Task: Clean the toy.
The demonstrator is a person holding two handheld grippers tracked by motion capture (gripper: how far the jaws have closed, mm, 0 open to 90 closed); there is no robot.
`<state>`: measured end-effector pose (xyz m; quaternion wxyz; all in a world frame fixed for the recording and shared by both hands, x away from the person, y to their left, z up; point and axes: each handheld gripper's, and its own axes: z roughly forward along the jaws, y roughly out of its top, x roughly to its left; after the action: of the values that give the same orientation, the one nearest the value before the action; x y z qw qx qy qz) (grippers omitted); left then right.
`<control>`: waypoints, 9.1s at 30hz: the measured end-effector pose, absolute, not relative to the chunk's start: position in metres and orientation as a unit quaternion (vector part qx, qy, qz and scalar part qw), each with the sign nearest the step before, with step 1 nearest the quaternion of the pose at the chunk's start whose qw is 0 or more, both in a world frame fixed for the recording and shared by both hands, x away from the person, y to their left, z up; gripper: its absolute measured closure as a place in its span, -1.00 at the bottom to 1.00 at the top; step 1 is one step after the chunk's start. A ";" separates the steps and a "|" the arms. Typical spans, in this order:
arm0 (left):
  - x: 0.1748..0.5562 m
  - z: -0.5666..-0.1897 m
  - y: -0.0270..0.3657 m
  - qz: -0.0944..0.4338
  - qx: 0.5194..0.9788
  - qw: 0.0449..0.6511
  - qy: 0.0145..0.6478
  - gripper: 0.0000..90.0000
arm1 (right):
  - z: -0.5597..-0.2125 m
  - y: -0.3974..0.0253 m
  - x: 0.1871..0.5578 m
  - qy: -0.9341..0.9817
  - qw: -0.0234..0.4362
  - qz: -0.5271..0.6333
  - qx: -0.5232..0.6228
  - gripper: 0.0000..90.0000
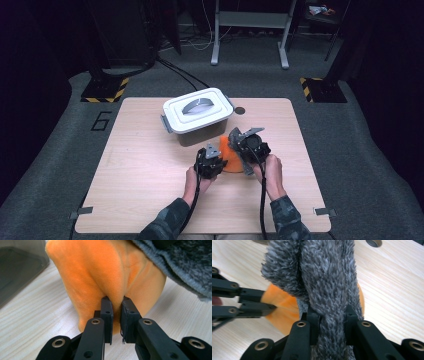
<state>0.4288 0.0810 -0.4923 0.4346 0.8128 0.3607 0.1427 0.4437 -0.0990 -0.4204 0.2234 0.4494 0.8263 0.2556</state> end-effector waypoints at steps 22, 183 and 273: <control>0.429 -0.495 0.082 0.139 0.813 0.436 0.361 0.82 | -0.470 -0.155 0.473 0.797 0.168 0.201 0.544 0.64; 0.425 -0.495 0.084 0.127 0.806 0.453 0.360 0.81 | -0.472 -0.159 0.464 0.784 0.192 0.222 0.547 0.63; 0.421 -0.487 0.081 0.121 0.809 0.470 0.331 0.91 | -0.429 -0.137 0.456 0.799 0.214 0.251 0.503 0.64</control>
<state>0.4205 0.0809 -0.4866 0.4700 0.8094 0.3308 0.1211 0.4557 -0.1365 -0.4288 0.2136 0.5030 0.7989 0.2514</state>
